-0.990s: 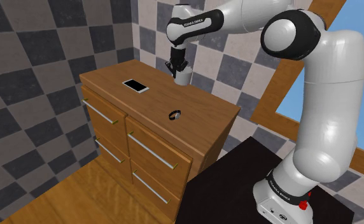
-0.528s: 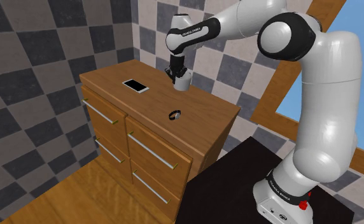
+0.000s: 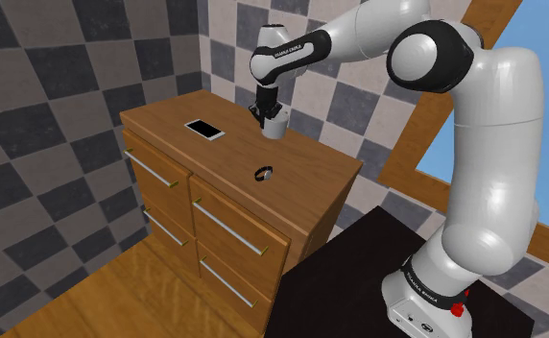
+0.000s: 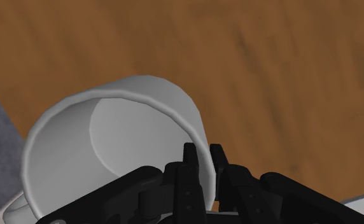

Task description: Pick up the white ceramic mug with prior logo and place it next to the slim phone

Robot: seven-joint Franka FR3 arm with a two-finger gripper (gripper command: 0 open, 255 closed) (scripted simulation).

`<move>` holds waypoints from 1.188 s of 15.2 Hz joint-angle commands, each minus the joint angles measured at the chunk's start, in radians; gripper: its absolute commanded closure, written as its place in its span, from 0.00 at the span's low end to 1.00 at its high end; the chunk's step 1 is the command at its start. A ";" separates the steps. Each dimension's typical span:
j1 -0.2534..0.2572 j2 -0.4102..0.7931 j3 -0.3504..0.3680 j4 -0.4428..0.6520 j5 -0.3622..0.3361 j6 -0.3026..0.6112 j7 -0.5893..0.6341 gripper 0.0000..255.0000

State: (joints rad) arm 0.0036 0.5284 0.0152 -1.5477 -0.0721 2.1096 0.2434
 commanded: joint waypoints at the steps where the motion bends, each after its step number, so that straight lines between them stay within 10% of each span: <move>1: 0.000 0.000 0.000 0.000 0.000 0.000 0.000 0.00; 18: 0.003 -0.048 0.002 0.054 0.003 -0.102 -0.002 0.00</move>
